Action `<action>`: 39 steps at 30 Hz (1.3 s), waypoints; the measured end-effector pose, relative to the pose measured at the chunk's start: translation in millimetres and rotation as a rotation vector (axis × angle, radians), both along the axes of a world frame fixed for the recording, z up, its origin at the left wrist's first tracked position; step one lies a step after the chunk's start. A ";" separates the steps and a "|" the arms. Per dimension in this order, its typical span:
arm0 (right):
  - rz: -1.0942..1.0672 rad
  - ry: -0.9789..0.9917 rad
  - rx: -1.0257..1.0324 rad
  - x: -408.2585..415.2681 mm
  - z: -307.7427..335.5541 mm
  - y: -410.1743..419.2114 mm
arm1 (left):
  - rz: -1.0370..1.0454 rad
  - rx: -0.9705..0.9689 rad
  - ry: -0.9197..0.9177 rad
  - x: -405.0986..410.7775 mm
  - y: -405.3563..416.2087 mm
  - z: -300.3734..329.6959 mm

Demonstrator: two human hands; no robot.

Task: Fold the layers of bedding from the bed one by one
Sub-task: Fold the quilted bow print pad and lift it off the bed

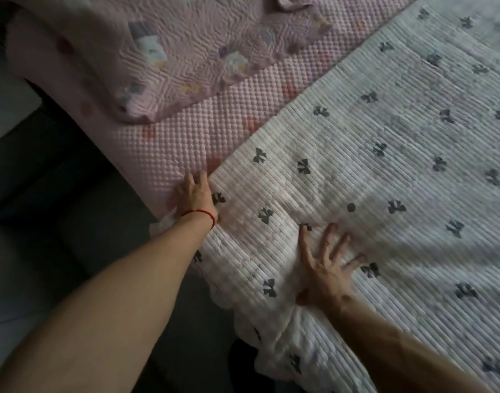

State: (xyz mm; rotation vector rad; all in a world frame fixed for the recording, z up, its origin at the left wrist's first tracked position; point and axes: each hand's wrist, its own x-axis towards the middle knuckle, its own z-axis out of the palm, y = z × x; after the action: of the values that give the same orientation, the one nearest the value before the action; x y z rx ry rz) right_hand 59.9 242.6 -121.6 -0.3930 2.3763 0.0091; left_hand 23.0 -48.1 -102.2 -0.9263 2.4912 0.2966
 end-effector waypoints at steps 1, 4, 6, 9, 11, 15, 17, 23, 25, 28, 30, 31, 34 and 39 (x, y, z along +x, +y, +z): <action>0.000 -0.015 0.009 -0.3 1.2 -0.8 | -0.003 -0.008 -0.014 -0.8 -2.8 0.9; 0.017 -0.006 0.026 1.5 2.0 -1.8 | -0.052 -0.020 -0.015 5.4 -11.0 4.3; 0.015 -0.006 0.041 2.6 3.6 -1.6 | -0.053 -0.010 -0.045 12.6 -12.2 15.5; 0.013 -0.011 0.009 3.6 6.6 -2.2 | -0.136 -0.161 -0.066 34.6 -1.2 44.3; 0.016 -0.022 -0.067 4.8 8.8 5.4 | -0.263 -0.238 0.026 54.6 25.1 66.9; -0.111 -0.076 -0.480 16.9 31.5 51.4 | -0.489 -0.180 0.182 108.5 121.8 115.2; -0.365 -0.137 -0.811 40.8 55.1 96.0 | -0.627 -0.133 0.228 136.2 183.0 128.4; -1.202 -0.429 -1.370 143.8 121.0 238.1 | -0.843 0.064 0.177 201.9 375.0 137.1; -1.198 -0.323 -1.346 170.0 137.7 292.6 | -0.917 0.130 0.146 226.9 443.6 135.1; -1.157 -0.059 -1.133 207.2 140.2 359.9 | -1.026 0.149 0.152 261.6 521.7 124.8; -1.153 0.054 -0.955 236.2 130.8 404.4 | -1.134 0.145 0.148 286.9 565.8 111.9; -1.154 0.070 -0.885 248.6 123.0 422.3 | -1.171 0.161 0.132 299.1 580.2 107.1; -1.225 0.148 -0.735 289.0 102.5 480.3 | -1.167 0.369 0.005 333.3 631.5 96.3; -1.298 -0.096 -0.508 353.9 55.4 526.9 | -1.225 0.357 -0.600 367.9 654.6 90.9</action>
State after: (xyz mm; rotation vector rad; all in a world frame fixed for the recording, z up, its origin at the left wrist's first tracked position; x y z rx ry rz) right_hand 413.8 769.5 -66.2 0.9368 2.0938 -1.1608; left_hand 390.9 606.6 -11.3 0.6214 1.8964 0.0183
